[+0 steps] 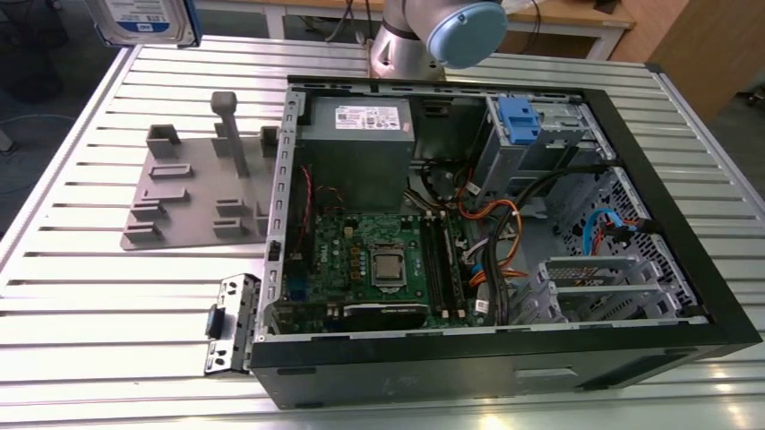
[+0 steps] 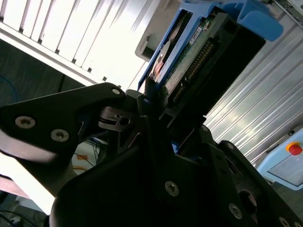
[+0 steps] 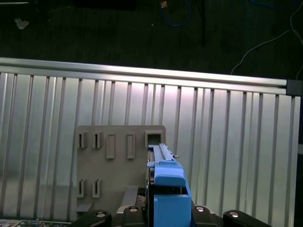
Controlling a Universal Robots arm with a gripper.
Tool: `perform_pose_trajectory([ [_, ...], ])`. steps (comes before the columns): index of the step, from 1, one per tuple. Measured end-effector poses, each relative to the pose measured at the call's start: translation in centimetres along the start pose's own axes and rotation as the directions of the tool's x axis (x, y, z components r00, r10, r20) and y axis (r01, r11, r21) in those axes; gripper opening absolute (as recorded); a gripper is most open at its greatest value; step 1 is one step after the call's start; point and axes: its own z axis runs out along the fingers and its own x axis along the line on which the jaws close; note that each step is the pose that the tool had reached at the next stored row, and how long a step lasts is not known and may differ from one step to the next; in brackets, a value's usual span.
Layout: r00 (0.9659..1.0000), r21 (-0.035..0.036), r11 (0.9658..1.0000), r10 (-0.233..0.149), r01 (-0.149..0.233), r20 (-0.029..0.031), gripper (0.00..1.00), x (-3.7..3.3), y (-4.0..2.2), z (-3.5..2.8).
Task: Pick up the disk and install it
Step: 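Pick up the disk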
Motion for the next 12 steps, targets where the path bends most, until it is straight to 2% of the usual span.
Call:
perform_pose_trajectory([
  [4,1.0000,-0.0001,1.0000,0.000,0.000,0.0000,0.36,-0.01,0.01,-0.50],
  [12,1.0000,-0.0005,1.0000,0.000,0.000,-0.0001,0.36,-0.01,-0.06,-0.56],
])
